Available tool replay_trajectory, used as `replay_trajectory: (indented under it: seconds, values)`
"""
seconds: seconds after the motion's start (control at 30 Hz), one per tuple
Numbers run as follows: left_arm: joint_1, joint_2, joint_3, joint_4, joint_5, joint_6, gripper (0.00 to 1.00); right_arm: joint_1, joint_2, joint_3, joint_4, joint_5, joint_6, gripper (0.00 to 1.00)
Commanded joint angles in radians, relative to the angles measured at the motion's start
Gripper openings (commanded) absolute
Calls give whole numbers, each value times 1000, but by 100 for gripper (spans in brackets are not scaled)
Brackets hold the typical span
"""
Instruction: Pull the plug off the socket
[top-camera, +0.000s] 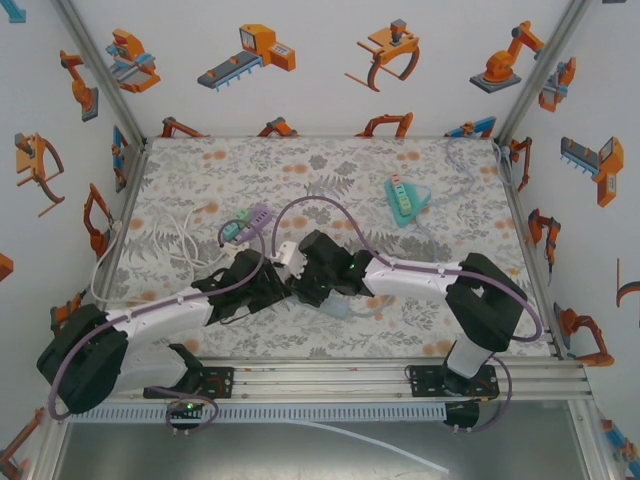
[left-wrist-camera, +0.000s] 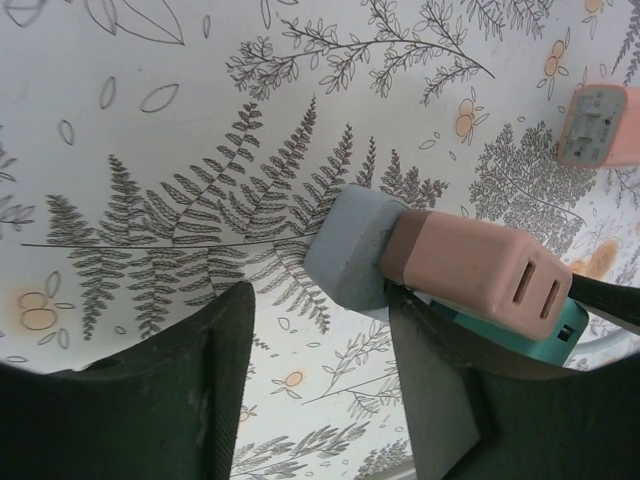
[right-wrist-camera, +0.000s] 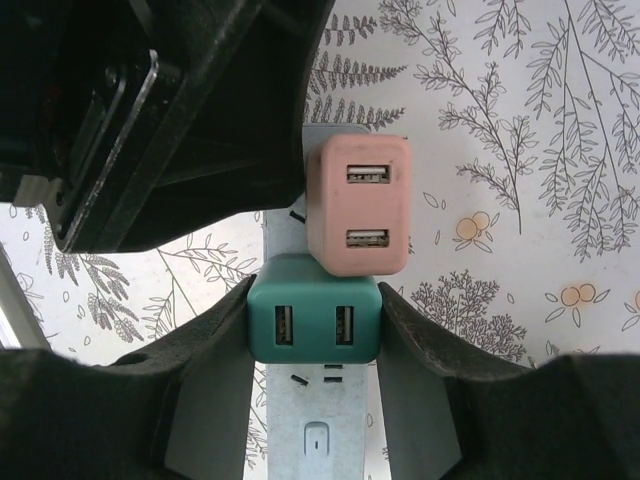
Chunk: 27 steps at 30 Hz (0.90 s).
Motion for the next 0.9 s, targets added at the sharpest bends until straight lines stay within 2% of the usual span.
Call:
replay_trajectory:
  seconds: [0.0, 0.2, 0.37, 0.43, 0.53, 0.63, 0.7, 0.8, 0.87]
  values:
    - [2, 131, -11, -167, 20, 13, 47, -1, -77, 15, 55, -59, 19, 20]
    - [2, 273, -51, -116, 49, -38, 42, -15, -104, 2, 65, -106, 27, 15]
    - [4, 330, -23, -181, 8, -70, 37, -19, -150, -29, 150, -122, 96, 10]
    - [4, 340, -14, -197, -6, -78, 36, -1, -137, 4, 91, -99, 47, 7]
    - [7, 349, -9, -221, -27, -91, 36, 36, -108, 44, -5, 9, -66, 6]
    - [17, 363, -8, -230, -34, -98, 35, 36, -109, 47, -2, -2, -82, 6]
    - [20, 374, -9, -226, -39, -101, 34, 28, -103, 57, 0, -40, -53, 7]
    - [30, 379, -15, -223, -45, -111, 32, -20, -83, 76, 11, -105, 75, 6]
    - [36, 375, -21, -217, -43, -109, 32, -45, -81, 92, 5, -101, 151, 6]
